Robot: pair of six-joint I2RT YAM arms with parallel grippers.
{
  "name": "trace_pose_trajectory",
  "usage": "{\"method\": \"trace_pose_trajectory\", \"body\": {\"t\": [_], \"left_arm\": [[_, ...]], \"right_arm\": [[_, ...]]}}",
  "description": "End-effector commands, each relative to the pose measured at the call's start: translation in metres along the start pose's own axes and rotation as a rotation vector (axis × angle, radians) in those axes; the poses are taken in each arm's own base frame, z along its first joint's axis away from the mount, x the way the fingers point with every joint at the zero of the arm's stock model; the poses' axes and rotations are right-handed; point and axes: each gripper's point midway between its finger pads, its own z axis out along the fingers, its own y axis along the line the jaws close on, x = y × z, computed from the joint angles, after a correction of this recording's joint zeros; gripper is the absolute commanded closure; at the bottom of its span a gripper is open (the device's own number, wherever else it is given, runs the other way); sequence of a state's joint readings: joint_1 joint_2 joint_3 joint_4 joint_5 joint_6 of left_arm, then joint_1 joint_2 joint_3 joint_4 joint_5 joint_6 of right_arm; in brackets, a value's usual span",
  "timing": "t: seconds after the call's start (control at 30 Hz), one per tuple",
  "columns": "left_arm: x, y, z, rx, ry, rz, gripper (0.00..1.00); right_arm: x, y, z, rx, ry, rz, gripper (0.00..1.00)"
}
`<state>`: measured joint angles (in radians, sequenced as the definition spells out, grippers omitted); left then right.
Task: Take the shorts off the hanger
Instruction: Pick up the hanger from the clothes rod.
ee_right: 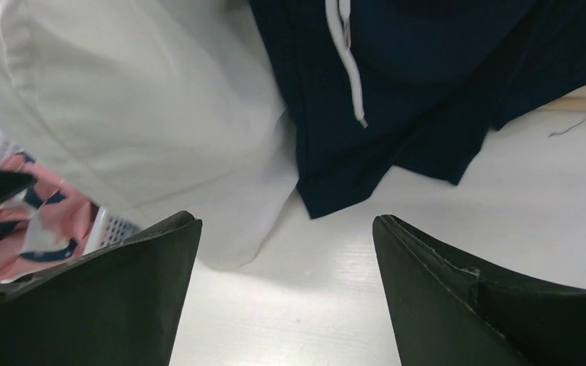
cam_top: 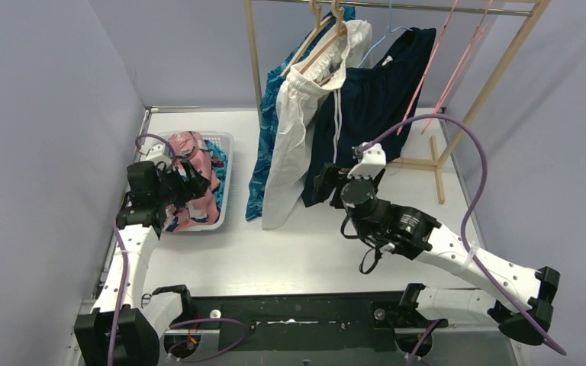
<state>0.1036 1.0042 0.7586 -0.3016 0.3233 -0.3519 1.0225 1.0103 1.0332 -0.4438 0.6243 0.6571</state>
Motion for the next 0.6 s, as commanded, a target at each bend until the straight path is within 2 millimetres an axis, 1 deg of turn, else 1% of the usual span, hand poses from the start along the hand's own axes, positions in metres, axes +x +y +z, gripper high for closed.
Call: {"method": "trace_pose_trajectory", "body": {"t": [0.0,0.07,0.1,0.2,0.3,0.4,0.5,0.57], "left_arm": [[-0.004,-0.006,-0.002,0.049,-0.055,0.093,0.26],[0.003,-0.003,0.0,0.047,-0.05,0.095,0.25],[0.005,-0.002,0.0,0.043,-0.044,0.096,0.25],[0.005,-0.002,-0.001,0.029,-0.041,0.112,0.25],[0.007,-0.001,-0.001,0.017,-0.037,0.113,0.24],[0.007,-0.002,-0.001,0.014,-0.04,0.117,0.24],[0.006,-0.001,-0.002,0.006,-0.042,0.118,0.24],[0.007,0.001,-0.002,-0.001,-0.043,0.118,0.24]], "right_arm": [[-0.047,-0.018,0.0,0.183,-0.101,-0.088,0.13],[-0.066,-0.014,0.001,0.169,-0.114,-0.067,0.13],[-0.078,-0.012,0.002,0.154,-0.12,-0.042,0.13],[-0.107,-0.016,0.011,0.111,-0.133,0.022,0.14],[-0.131,-0.013,0.019,0.091,-0.155,0.022,0.15],[-0.156,-0.021,0.031,0.101,-0.148,0.062,0.14],[-0.18,-0.031,0.042,0.09,-0.158,0.152,0.14],[-0.194,-0.028,0.047,0.055,-0.186,0.18,0.14]]}}
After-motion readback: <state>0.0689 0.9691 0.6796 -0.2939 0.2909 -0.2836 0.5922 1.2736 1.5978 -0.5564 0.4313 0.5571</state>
